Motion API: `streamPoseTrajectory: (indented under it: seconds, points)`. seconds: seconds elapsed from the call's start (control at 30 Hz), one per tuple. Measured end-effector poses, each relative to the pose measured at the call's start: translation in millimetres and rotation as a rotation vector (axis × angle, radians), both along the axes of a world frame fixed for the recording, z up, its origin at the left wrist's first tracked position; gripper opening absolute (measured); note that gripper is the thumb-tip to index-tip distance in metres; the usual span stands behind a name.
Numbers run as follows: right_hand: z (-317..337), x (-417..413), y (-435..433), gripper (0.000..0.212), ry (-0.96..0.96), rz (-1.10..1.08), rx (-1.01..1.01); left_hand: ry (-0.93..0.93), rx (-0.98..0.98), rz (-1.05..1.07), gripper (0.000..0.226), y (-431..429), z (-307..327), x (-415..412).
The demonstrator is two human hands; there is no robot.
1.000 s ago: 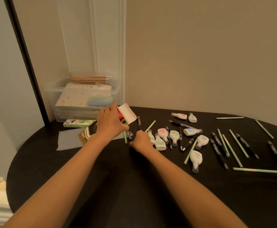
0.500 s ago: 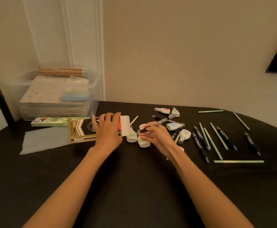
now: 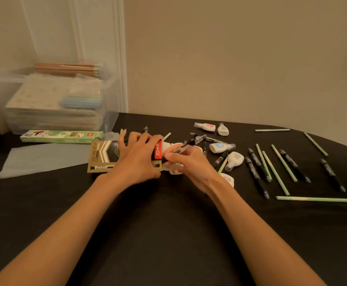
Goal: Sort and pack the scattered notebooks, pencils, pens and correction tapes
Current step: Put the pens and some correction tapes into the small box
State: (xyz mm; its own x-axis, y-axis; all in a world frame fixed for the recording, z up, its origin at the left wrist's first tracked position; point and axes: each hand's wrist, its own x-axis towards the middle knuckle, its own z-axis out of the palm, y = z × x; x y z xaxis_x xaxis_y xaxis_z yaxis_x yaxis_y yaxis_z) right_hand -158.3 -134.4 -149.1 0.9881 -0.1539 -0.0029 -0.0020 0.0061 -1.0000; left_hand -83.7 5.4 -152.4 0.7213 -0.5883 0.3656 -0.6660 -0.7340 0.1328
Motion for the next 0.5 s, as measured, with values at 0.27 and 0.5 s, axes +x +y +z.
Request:
streamPoseTrajectory:
  seconds: [0.27,0.5]
  points:
    - [2.2,-12.1,-8.6,0.010,-0.112,-0.069,0.074,-0.004,-0.093,0.079,0.094,16.3,0.5,1.0]
    - [0.7,-14.4,9.4,0.008,-0.218,-0.085,-0.251,-0.040,-0.135,-0.009,0.093,15.5,2.7,-5.6]
